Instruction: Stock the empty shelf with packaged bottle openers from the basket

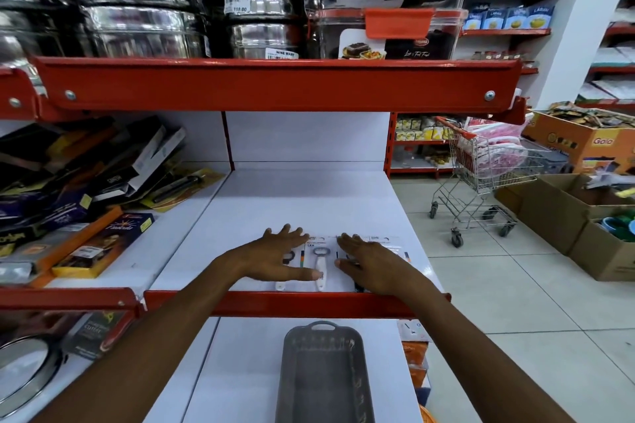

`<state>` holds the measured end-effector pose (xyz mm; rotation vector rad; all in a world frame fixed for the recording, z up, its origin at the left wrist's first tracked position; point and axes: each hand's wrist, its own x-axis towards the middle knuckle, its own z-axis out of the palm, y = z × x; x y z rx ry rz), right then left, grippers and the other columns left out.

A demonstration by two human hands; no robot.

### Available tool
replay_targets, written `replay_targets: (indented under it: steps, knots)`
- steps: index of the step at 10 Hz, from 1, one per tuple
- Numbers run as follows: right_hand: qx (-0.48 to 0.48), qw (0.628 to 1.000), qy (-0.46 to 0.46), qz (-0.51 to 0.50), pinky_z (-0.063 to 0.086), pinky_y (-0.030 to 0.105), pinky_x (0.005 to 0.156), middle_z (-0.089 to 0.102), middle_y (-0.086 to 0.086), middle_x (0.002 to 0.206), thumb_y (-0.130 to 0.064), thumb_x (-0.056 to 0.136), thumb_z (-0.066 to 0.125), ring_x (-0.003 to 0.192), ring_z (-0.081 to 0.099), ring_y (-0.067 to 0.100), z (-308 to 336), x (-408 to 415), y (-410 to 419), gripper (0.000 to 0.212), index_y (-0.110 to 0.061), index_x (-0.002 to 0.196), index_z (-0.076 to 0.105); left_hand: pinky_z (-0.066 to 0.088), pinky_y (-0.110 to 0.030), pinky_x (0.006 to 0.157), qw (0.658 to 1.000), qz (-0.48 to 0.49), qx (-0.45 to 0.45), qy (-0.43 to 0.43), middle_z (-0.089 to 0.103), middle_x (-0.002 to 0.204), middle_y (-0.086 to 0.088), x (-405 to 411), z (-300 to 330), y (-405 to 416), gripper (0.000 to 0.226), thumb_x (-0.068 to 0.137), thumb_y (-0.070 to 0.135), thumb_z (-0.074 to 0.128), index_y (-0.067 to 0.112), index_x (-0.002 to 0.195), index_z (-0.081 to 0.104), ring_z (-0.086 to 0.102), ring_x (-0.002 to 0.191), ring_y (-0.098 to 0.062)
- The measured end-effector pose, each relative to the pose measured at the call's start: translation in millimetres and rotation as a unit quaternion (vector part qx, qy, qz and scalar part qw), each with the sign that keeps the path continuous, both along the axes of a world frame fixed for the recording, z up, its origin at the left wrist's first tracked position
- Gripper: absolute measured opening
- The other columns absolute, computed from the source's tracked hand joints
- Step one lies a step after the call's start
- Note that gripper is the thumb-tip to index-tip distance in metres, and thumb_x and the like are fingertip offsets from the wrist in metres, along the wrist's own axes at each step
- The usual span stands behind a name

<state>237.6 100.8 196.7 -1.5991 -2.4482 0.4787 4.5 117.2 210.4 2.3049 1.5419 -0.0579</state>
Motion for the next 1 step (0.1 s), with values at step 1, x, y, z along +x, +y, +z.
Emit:
replay_targets:
  steps: [1]
  knots:
    - [-0.003,1.000,-0.015,0.018,0.019,0.040,0.122,0.018,0.002,0.160,-0.044,0.099,0.035,0.148,0.017,0.019,-1.1,-9.1,0.2,0.059,-0.017,0.149,0.021,-0.005,-0.047,0.126,1.000,-0.004,-0.010,0.018,-0.002,0.167,0.005,-10.7,-7.1,-7.1,0.107,0.072,0.090,0.030,0.027,0.156,0.008,-0.012,0.153,-0.013]
